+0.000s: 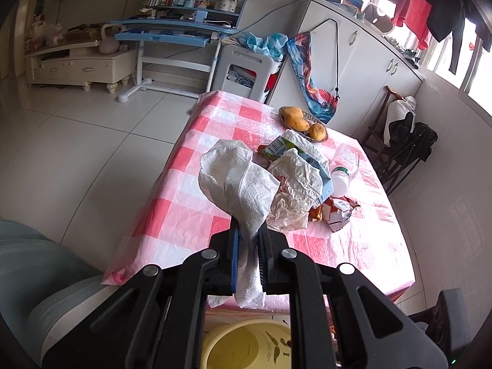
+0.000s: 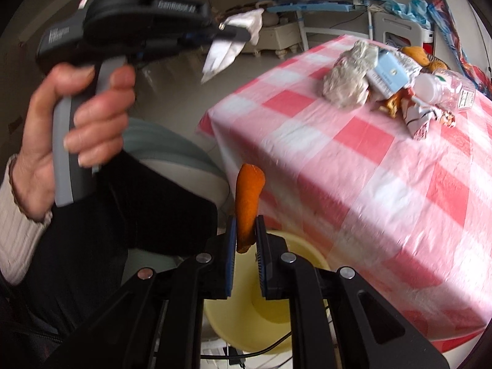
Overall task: Collect trash
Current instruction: 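Carry the tissue with the left gripper over the yellow bucket, then open the left gripper to drop the tissue into the bucket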
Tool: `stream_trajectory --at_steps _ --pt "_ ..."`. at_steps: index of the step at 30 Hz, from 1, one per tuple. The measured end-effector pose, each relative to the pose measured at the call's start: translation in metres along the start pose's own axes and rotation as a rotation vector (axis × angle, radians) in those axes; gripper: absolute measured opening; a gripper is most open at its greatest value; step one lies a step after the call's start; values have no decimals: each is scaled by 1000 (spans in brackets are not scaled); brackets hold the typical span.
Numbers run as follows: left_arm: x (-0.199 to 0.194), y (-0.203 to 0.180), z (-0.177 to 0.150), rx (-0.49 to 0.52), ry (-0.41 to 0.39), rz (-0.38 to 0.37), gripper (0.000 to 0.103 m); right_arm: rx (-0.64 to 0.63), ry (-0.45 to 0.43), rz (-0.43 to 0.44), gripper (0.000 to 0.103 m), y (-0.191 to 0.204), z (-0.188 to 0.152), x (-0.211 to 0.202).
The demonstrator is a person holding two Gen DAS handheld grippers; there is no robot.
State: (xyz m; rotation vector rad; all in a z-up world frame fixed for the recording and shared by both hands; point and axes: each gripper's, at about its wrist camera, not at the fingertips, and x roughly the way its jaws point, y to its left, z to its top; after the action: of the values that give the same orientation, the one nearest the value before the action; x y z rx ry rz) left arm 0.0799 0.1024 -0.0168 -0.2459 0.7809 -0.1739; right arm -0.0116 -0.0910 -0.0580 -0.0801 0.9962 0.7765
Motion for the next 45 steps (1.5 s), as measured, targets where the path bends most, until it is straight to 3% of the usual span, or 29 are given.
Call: stream_trajectory --at_steps 9,13,23,33,39,41,43,45 --pt "-2 -4 -7 7 6 -4 11 34 36 -37 16 0 -16 0" --pt "-3 -9 -14 26 14 -1 11 48 20 -51 30 -5 -19 -8" --pt "-16 -23 -40 96 28 -41 11 101 -128 -147 56 -17 -14 -43" --pt "-28 -39 -74 151 79 -71 11 173 -256 -193 62 -29 -16 -79" --pt "-32 -56 -112 232 187 -68 11 229 -314 -206 65 -39 -16 -90" --pt "-30 -62 -126 254 239 -73 18 247 -324 -212 66 -43 -16 -93" --pt "-30 -68 -137 284 272 -62 45 256 -326 -221 67 -44 -17 -95" --pt "-33 -74 -143 323 269 -41 59 265 -327 -228 68 -47 -19 -95"
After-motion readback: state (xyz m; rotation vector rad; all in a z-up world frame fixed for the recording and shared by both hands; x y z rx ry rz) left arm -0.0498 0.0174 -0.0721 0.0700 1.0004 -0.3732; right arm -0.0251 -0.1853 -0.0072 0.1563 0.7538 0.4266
